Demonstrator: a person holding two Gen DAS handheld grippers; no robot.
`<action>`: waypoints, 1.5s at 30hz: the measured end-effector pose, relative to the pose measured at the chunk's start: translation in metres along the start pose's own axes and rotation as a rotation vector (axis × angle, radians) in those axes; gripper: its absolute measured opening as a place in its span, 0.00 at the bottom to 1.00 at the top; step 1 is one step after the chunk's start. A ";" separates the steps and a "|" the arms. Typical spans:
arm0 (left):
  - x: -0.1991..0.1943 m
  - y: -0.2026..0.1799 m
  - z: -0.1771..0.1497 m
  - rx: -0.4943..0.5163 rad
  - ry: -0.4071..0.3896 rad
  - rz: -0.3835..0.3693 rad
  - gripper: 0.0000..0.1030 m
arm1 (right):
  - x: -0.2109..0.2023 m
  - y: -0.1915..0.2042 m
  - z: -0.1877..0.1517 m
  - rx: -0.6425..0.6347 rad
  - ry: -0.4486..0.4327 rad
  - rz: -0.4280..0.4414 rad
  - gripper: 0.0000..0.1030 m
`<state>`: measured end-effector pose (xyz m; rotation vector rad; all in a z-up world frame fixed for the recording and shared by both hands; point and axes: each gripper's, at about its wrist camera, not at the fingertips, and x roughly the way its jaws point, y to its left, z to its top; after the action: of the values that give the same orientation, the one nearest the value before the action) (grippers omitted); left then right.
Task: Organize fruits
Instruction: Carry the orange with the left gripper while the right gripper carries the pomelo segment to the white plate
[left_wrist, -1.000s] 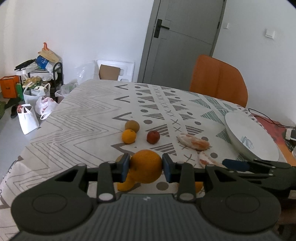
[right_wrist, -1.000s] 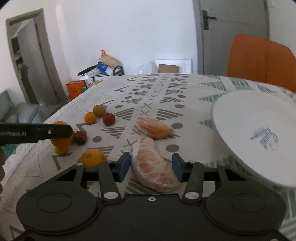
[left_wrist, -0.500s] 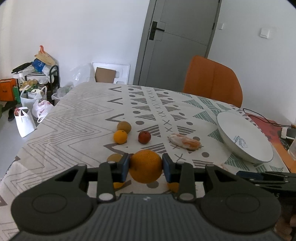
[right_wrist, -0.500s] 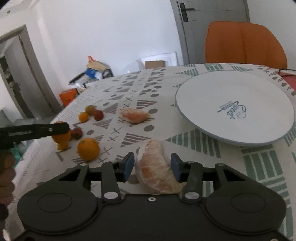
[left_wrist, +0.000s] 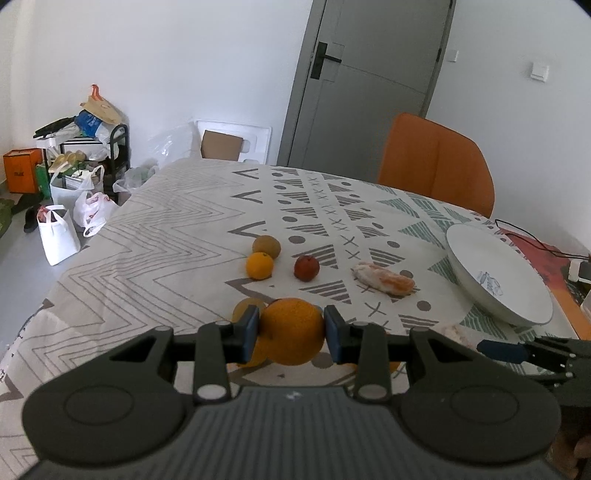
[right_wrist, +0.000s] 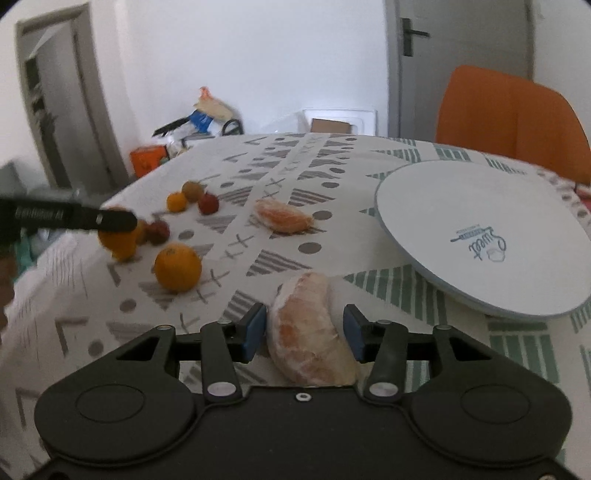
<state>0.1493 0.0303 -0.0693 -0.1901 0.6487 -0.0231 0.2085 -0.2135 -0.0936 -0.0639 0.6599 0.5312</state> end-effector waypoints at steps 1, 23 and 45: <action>0.000 0.000 0.000 0.000 0.000 0.000 0.35 | -0.001 -0.001 -0.002 -0.005 -0.004 0.002 0.46; 0.003 -0.047 0.021 0.097 -0.036 -0.091 0.35 | -0.043 -0.036 0.012 0.157 -0.170 -0.049 0.36; 0.035 -0.134 0.051 0.251 -0.076 -0.185 0.35 | -0.045 -0.119 0.025 0.312 -0.251 -0.196 0.36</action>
<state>0.2130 -0.0953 -0.0257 -0.0078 0.5456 -0.2725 0.2510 -0.3310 -0.0591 0.2263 0.4781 0.2375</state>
